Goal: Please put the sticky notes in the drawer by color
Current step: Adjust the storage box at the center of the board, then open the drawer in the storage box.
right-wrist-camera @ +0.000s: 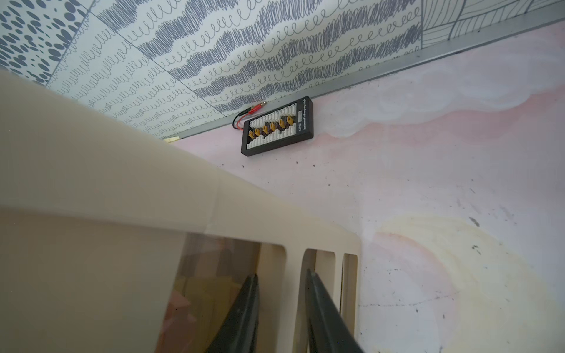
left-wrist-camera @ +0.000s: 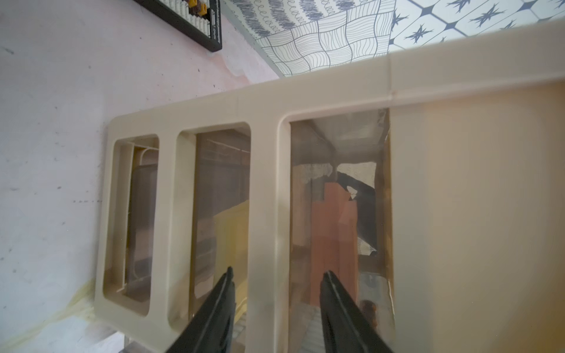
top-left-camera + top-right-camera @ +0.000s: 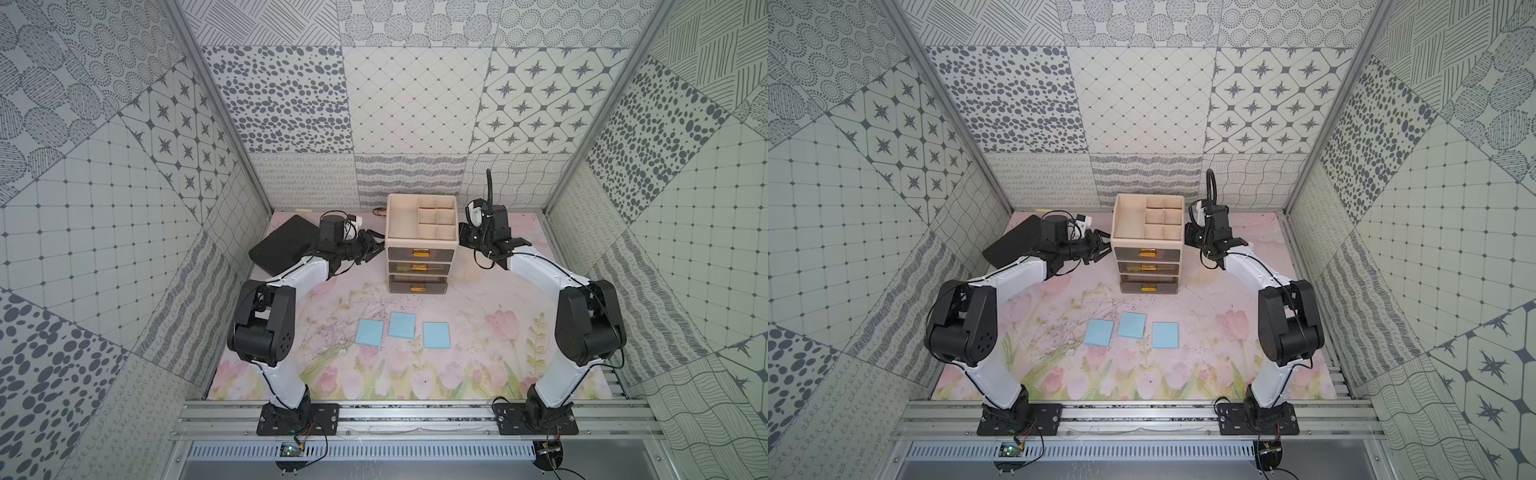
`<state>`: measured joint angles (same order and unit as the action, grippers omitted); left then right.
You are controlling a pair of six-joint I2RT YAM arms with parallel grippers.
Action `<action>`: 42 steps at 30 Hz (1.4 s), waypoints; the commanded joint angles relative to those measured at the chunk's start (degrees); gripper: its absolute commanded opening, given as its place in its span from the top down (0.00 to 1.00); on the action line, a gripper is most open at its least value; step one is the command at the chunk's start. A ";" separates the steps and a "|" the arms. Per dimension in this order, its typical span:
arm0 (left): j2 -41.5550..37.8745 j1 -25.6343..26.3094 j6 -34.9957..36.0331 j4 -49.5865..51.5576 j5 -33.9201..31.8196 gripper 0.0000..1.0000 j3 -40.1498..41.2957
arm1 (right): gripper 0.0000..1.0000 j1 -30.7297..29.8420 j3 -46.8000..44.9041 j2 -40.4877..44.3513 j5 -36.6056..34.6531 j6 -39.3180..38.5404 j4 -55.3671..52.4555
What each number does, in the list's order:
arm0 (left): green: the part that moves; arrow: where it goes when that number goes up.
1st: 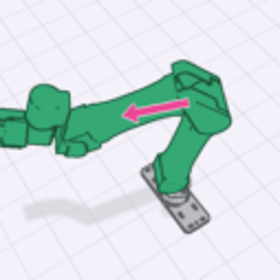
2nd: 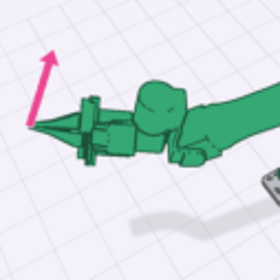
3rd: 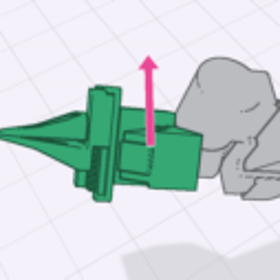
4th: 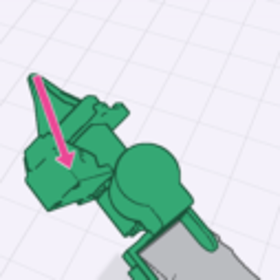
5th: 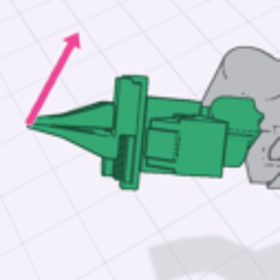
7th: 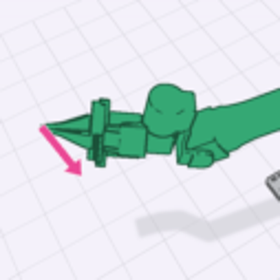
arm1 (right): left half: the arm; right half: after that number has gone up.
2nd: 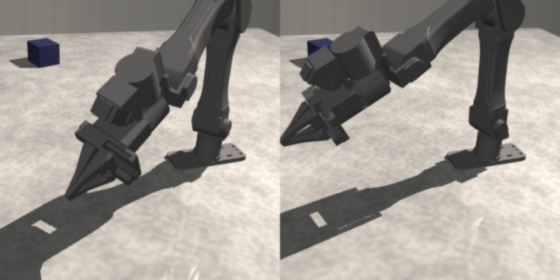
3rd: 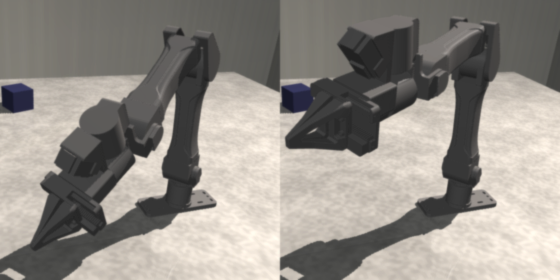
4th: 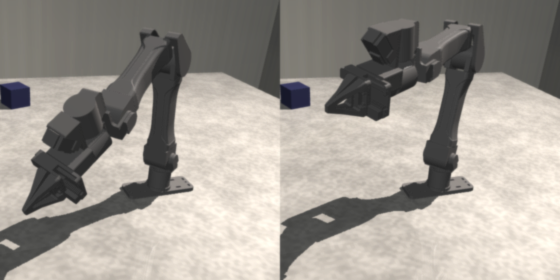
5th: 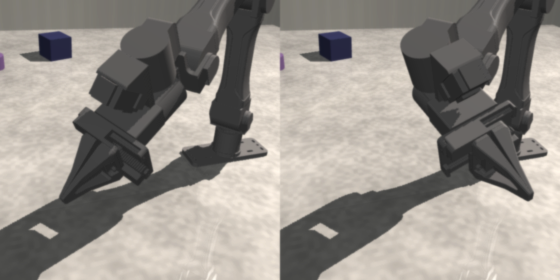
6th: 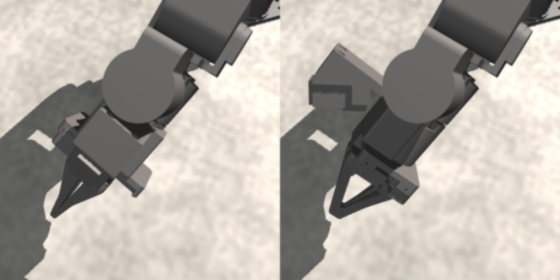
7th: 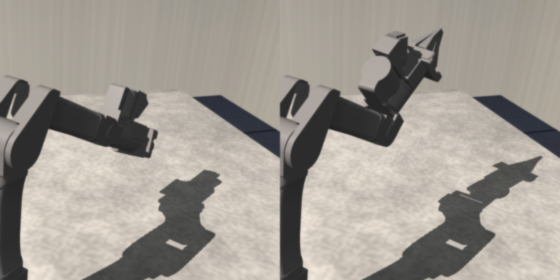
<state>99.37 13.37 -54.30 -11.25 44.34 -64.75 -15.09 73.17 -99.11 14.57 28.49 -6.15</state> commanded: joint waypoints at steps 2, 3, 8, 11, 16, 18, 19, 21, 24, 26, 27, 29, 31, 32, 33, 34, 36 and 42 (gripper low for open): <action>-6.39 -2.01 6.65 11.45 -4.97 0.46 3.18 | 0.68 2.89 -6.51 10.65 -2.43 -0.26 0.65; -7.38 -2.18 7.47 13.73 -5.70 0.45 3.19 | 0.67 3.09 -8.56 13.08 -2.52 0.19 0.91; -11.82 -1.03 13.79 27.87 -12.64 0.43 2.10 | 0.55 2.39 -17.71 23.05 -0.42 3.49 1.76; -13.50 1.40 16.85 38.96 -19.51 0.48 0.80 | 0.55 0.56 -20.50 29.30 -1.97 3.23 0.12; -16.79 8.39 13.55 43.74 -26.98 0.58 4.48 | 0.54 -1.63 -14.93 33.48 -4.25 1.19 -5.99; -18.37 10.87 7.25 39.46 -26.63 0.69 9.34 | 0.53 -2.31 -11.47 32.79 -3.94 0.48 -7.59; -19.17 12.14 4.05 35.15 -25.54 0.71 12.19 | 0.51 -2.83 -10.55 32.52 -3.86 0.02 -7.44; -20.61 14.70 -3.40 20.60 -21.24 0.71 20.96 | 0.49 -3.87 -8.69 31.37 -4.68 -0.90 -6.56; -23.20 17.34 -16.47 -4.78 -22.50 0.69 34.73 | 0.48 -4.34 -5.44 28.49 -3.38 -2.15 -5.60; -23.41 19.05 -19.94 -14.53 -24.91 0.66 39.04 | 0.48 -4.42 -3.23 26.18 -2.75 -2.79 -4.84; -23.43 20.08 -19.71 -16.22 -26.05 0.63 39.52 | 0.48 -4.49 -1.83 24.80 -2.41 -3.25 -4.83; -24.35 22.63 -17.64 -16.06 -28.54 0.55 38.88 | 0.48 -4.44 0.96 22.13 -1.86 -4.07 -5.08; -24.99 24.42 -15.92 -15.73 -30.01 0.49 37.70 | 0.48 -4.50 3.87 19.61 -0.90 -4.91 -5.62; -25.07 24.81 -15.58 -16.29 -30.43 0.48 37.42 | 0.48 -4.48 5.17 18.31 -0.75 -5.24 -5.75; -24.98 25.32 -15.73 -17.77 -30.75 0.46 37.42 | 0.48 -4.44 6.27 17.22 -0.77 -5.49 -5.75; -24.71 25.44 -15.98 -19.06 -30.93 0.46 37.56 | 0.48 -4.47 7.15 16.32 -0.85 -5.85 -5.83; -23.55 25.95 -16.33 -20.73 -31.22 0.46 37.00 | 0.48 -4.45 8.90 14.52 -0.78 -5.99 -6.14; -16.82 27.80 -17.84 -29.17 -32.84 0.57 35.75 | 0.46 -4.44 10.16 12.09 -1.51 -5.72 -4.03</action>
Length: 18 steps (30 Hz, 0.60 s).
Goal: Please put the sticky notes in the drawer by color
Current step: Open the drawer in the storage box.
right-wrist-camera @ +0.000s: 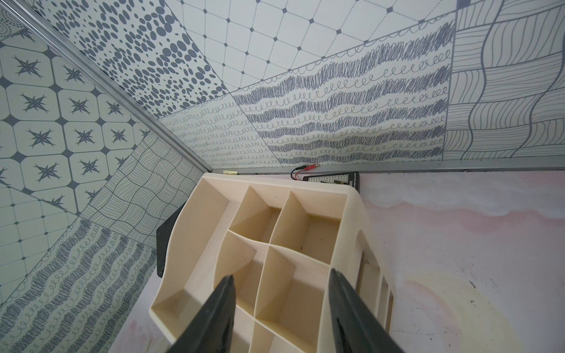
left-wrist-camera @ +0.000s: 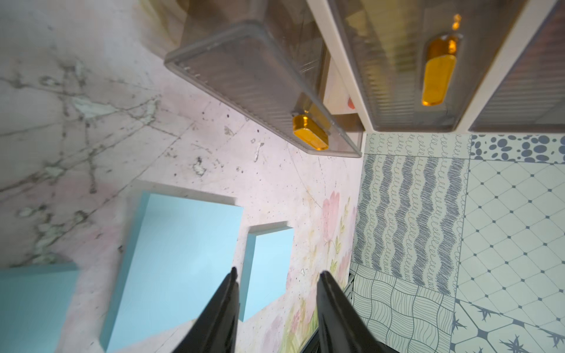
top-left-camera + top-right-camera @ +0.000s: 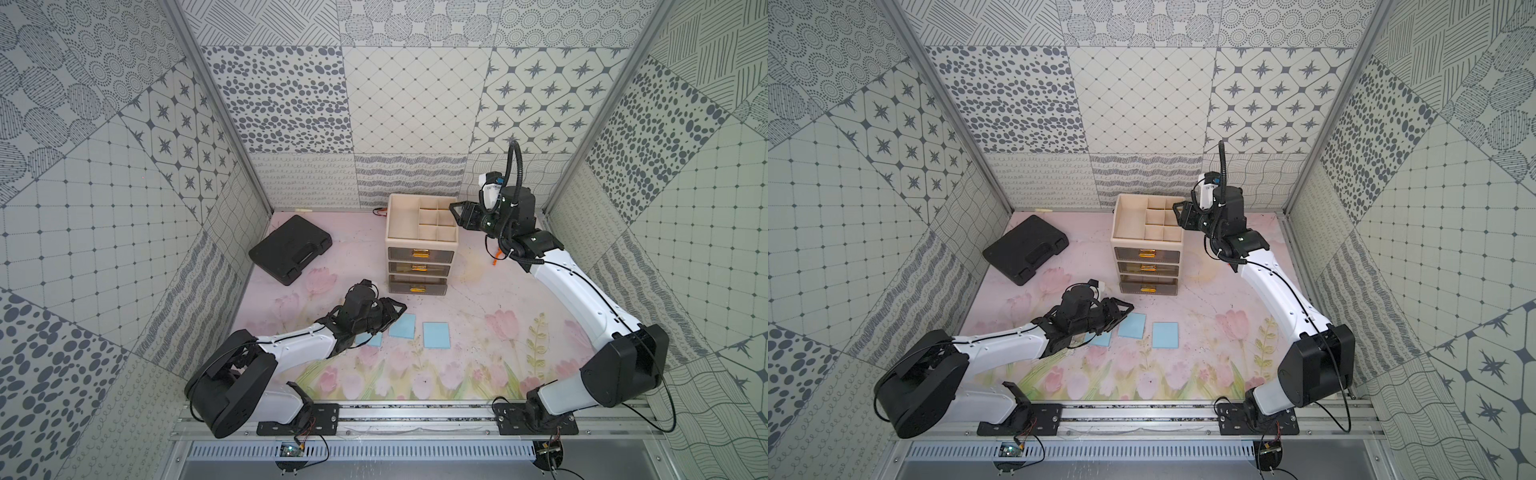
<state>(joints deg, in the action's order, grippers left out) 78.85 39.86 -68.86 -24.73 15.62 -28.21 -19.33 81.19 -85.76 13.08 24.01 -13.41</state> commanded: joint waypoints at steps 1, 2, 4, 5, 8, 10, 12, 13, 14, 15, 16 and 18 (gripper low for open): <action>5.15 1.52 -3.29 -17.68 -4.58 0.58 -0.92 | 0.46 -0.25 2.51 -1.85 0.00 -1.25 3.17; 6.90 1.78 -3.46 -20.08 -5.46 0.58 -1.05 | 0.46 -0.18 3.11 -2.47 0.31 -1.41 3.08; 10.73 2.35 -3.98 -25.82 -6.96 0.59 -0.95 | 0.46 -0.22 4.18 -3.73 1.36 -1.27 2.78; 13.04 2.57 -4.74 -29.41 -7.57 0.59 -0.74 | 0.46 -0.19 4.39 -4.20 1.79 -1.01 2.96; 20.23 3.20 -7.15 -40.05 -8.70 0.56 -0.90 | 0.46 -0.18 4.65 -5.24 1.95 -1.07 3.21; 24.57 4.09 -8.32 -45.55 -10.13 0.55 -1.32 | 0.46 -0.17 4.77 -6.10 1.81 -1.07 3.06; 28.01 5.07 -8.45 -49.94 -11.60 0.55 -1.85 | 0.46 -0.07 4.51 -6.93 1.74 -0.81 3.48; 29.31 5.51 -8.24 -51.51 -12.55 0.55 -1.95 | 0.46 -0.01 4.51 -7.48 2.17 -0.77 3.76; 29.85 5.87 -7.72 -52.57 -13.29 0.55 -2.03 | 0.46 -0.04 4.59 -7.99 2.51 -0.63 3.74; 29.87 6.14 -7.40 -52.66 -13.72 0.55 -2.22 | 0.46 0.04 4.68 -8.34 2.67 -0.52 3.75; 29.70 6.49 -6.63 -52.47 -13.85 0.55 -2.43 | 0.46 0.08 4.58 -8.54 2.77 -0.22 3.97; 28.61 7.07 -5.31 -51.73 -14.33 0.55 -2.48 | 0.47 0.14 4.03 -8.55 3.02 0.11 4.90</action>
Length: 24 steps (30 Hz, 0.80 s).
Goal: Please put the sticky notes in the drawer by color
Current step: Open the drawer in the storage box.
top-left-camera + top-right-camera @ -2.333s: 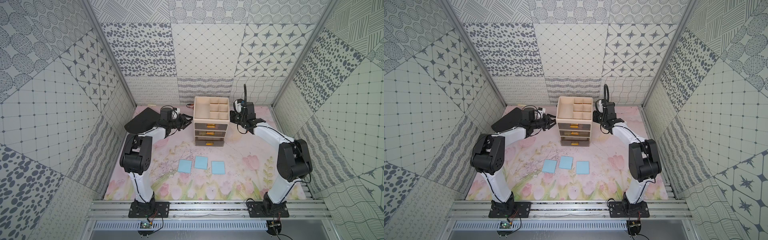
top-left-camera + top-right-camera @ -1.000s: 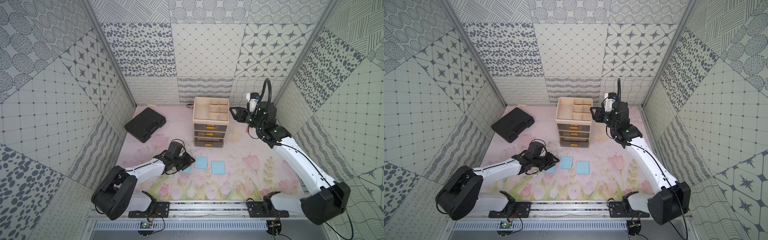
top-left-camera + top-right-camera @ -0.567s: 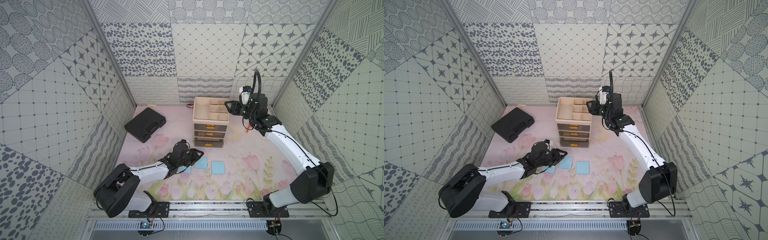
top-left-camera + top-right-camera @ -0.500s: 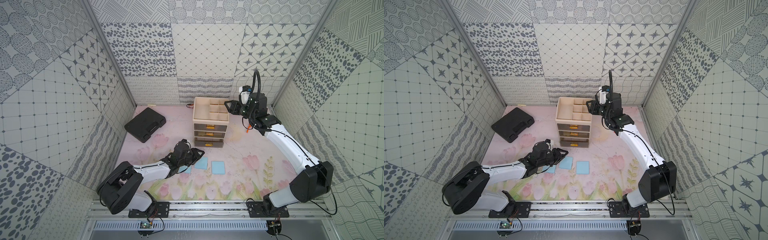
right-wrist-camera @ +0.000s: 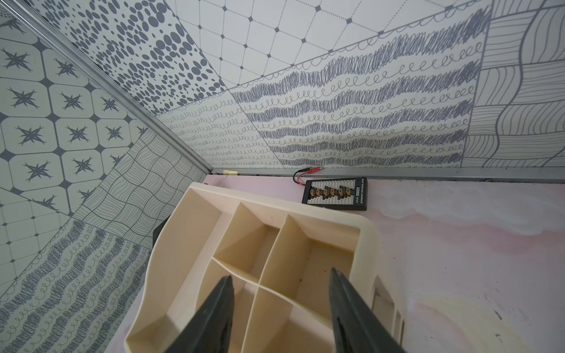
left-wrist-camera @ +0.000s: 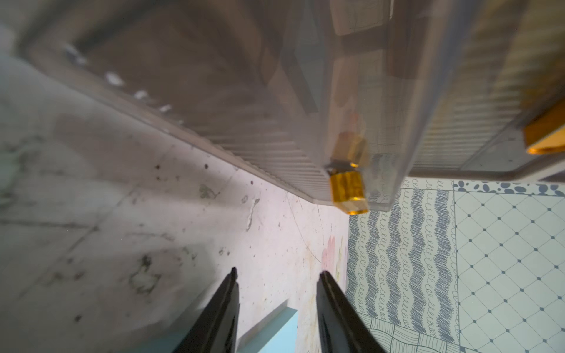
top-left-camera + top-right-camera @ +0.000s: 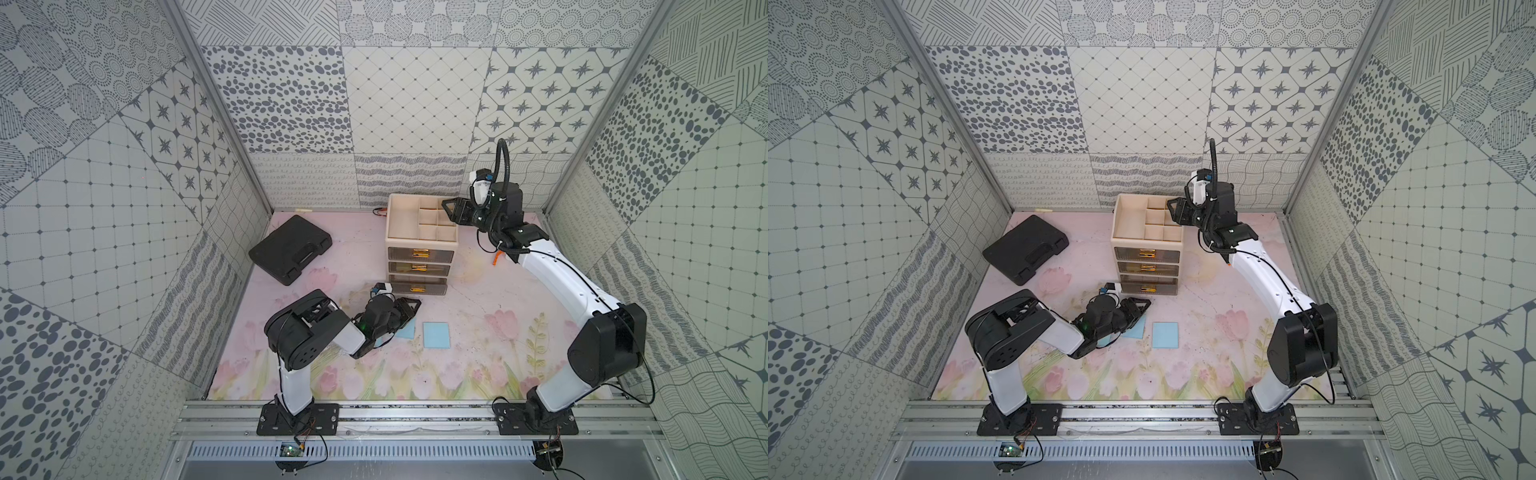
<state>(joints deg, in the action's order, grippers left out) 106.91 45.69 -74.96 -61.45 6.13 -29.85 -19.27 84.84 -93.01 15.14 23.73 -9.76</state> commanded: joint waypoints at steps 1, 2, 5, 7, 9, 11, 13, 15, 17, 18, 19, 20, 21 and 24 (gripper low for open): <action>-0.33 1.48 1.55 -13.96 -4.86 0.56 -0.93 | 0.46 0.11 0.24 -1.21 1.01 0.48 1.57; -1.14 1.65 2.37 -12.96 -5.00 0.56 -1.06 | 0.46 0.14 0.28 -1.12 1.12 0.61 1.75; -2.77 2.14 3.97 -10.60 -5.40 0.56 -1.75 | 0.46 0.23 0.37 -0.87 1.09 0.52 1.87; -3.37 2.38 5.02 -8.72 -6.52 0.55 -2.21 | 0.46 0.37 0.27 -0.89 0.89 0.40 2.00; -3.34 2.41 5.35 -7.75 -7.76 0.55 -2.49 | 0.46 0.69 0.24 -1.07 1.09 0.62 2.25; -3.03 2.39 5.01 -7.24 -9.07 0.55 -2.75 | 0.46 0.87 0.34 -1.45 1.68 0.86 2.30; -2.85 2.56 5.12 -6.30 -10.09 0.56 -3.27 | 0.47 0.94 0.59 -2.08 2.06 1.01 2.37; -2.82 2.91 5.47 -4.97 -11.49 0.56 -3.81 | 0.47 1.00 0.76 -2.64 2.54 1.39 2.65; -2.81 3.13 5.80 -3.79 -12.21 0.57 -4.27 | 0.46 0.95 0.88 -3.13 2.93 1.65 2.80; -2.89 3.18 5.80 -3.51 -12.65 0.58 -4.21 | 0.47 0.96 0.90 -3.30 2.92 1.71 2.90; -2.94 3.29 5.79 -3.19 -13.04 0.60 -4.19 | 0.47 0.96 0.86 -3.47 2.96 1.76 2.90; -2.99 3.27 5.87 -2.70 -13.37 0.60 -4.17 | 0.47 0.95 0.91 -3.53 2.93 1.83 2.97; -2.97 3.28 5.92 -2.24 -13.43 0.61 -4.33 | 0.47 0.97 0.86 -3.71 2.97 1.80 3.06; -2.63 3.44 5.02 -1.43 -12.74 0.63 -4.56 | 0.47 0.95 0.82 -4.17 3.20 2.17 3.17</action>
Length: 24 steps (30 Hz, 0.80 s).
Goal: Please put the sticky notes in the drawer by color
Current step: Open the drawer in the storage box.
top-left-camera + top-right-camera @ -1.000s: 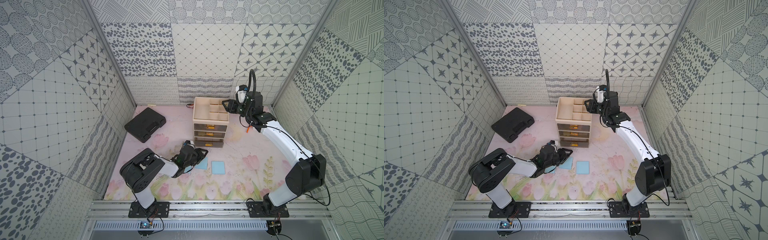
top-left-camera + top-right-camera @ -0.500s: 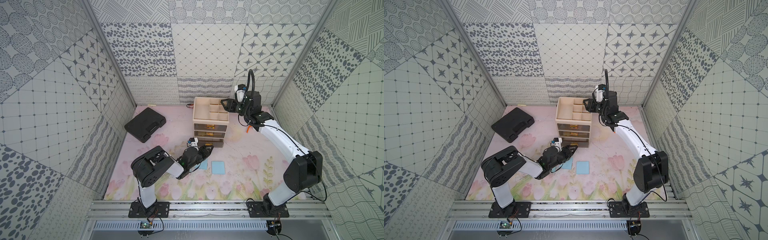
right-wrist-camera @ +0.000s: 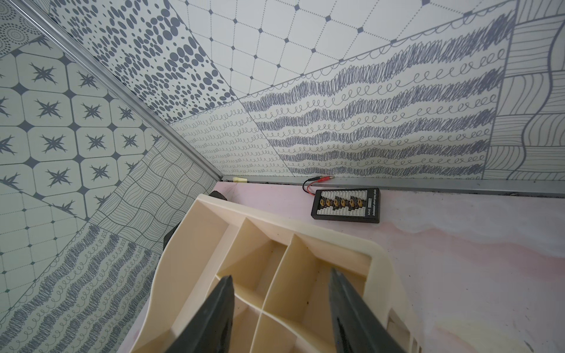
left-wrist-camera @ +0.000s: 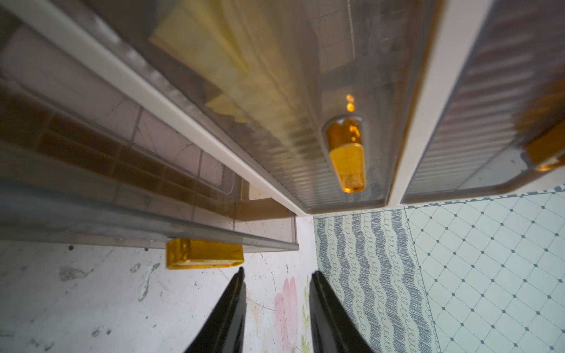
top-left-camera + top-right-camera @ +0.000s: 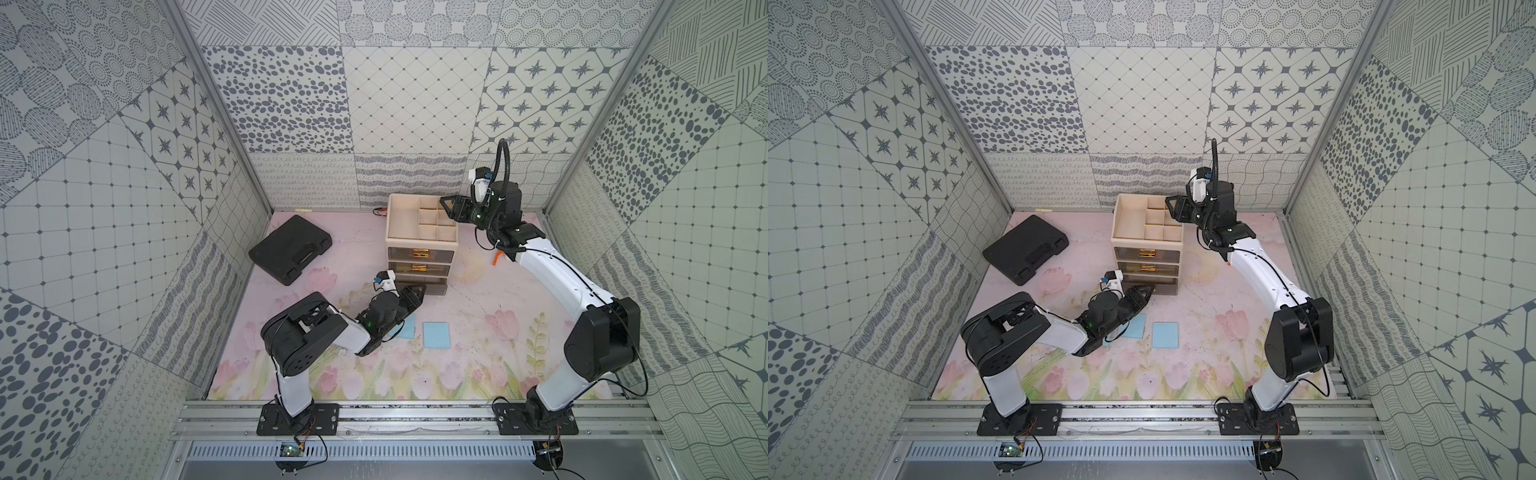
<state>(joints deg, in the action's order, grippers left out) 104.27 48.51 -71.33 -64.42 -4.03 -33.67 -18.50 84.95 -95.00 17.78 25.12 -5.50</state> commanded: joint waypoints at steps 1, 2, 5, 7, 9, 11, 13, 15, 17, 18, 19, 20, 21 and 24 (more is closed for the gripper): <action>0.18 0.85 0.91 1.08 -2.80 0.63 -0.45 | 0.47 0.18 0.68 -2.36 0.66 0.93 -1.09; 0.02 1.22 0.24 0.89 -3.53 0.63 0.13 | 0.46 0.24 0.66 -2.42 0.66 1.12 -1.09; -0.10 2.27 -0.01 1.38 -5.16 0.63 0.45 | 0.47 0.17 0.23 -2.47 0.18 1.40 -1.01; 0.28 2.23 -0.12 1.99 -5.02 0.63 -0.18 | 0.47 0.20 0.04 -2.62 0.23 1.63 -0.83; 0.78 2.25 -0.73 1.83 -5.12 0.63 -0.35 | 0.47 0.16 0.13 -2.81 0.39 1.89 -0.83; 1.03 2.29 -0.87 2.08 -6.10 0.63 -0.38 | 0.47 0.22 0.01 -2.82 0.37 1.95 -0.83; 0.64 2.29 0.11 4.32 -7.17 0.63 -0.81 | 0.48 0.14 -0.13 -2.82 0.20 2.01 -0.73; 0.42 2.27 0.75 5.80 -7.60 0.64 -1.27 | 0.48 0.19 -0.02 -3.06 0.36 2.03 -0.74; 0.65 2.25 0.41 5.61 -8.05 0.64 -1.14 | 0.47 0.14 0.07 -3.15 0.63 2.11 -0.70; 0.83 2.23 0.07 5.41 -8.33 0.64 -1.02 | 0.47 0.22 0.04 -3.23 0.59 2.12 -0.66; 1.11 2.22 -0.21 5.01 -8.67 0.64 -0.84 | 0.48 0.15 0.04 -3.33 0.67 2.12 -0.65; 1.35 2.27 -0.19 4.50 -8.95 0.64 -0.75 | 0.47 0.22 0.12 -3.35 0.73 2.11 -0.65; 1.54 2.22 -0.24 4.40 -9.33 0.64 -0.70 | 0.48 0.21 0.14 -3.42 0.72 2.04 -0.66; 1.98 1.97 -0.10 4.33 -9.83 0.64 -0.77 | 0.48 0.19 0.17 -3.39 0.69 2.03 -0.66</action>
<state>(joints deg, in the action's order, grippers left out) 105.60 50.37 -71.81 -60.47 -10.94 -34.24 -18.50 85.19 -96.05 18.00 26.57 -3.49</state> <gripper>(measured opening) 0.364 0.525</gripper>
